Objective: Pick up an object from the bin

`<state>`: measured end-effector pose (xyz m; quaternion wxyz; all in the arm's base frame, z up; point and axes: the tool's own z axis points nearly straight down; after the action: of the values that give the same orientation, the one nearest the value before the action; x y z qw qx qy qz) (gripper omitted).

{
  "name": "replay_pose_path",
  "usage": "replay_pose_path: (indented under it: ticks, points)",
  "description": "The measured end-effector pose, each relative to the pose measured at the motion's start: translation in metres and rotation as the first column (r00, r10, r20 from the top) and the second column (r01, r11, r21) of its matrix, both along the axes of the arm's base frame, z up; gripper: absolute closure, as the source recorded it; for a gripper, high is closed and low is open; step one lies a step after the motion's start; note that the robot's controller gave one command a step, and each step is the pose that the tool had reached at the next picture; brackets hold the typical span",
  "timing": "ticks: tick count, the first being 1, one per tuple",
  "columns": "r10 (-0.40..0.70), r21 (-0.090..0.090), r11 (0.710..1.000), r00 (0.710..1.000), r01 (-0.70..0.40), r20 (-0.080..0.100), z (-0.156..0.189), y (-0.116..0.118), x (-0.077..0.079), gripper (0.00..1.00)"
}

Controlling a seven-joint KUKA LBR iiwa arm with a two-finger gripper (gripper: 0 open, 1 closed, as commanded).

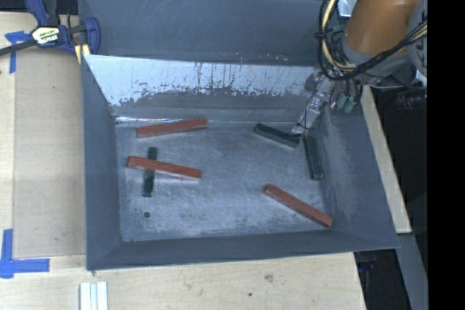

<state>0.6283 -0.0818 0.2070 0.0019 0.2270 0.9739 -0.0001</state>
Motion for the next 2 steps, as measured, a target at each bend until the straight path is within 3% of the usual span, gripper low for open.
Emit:
replay_pose_path:
  ticks: [1,2]
  points:
    - [0.163,0.002,0.987,0.987,-0.163,-0.008,-0.1386,0.0091,-0.0116,0.00]
    - [0.163,0.000,0.987,0.987,-0.163,0.002,-0.1352,0.0091,-0.0086,1.00]
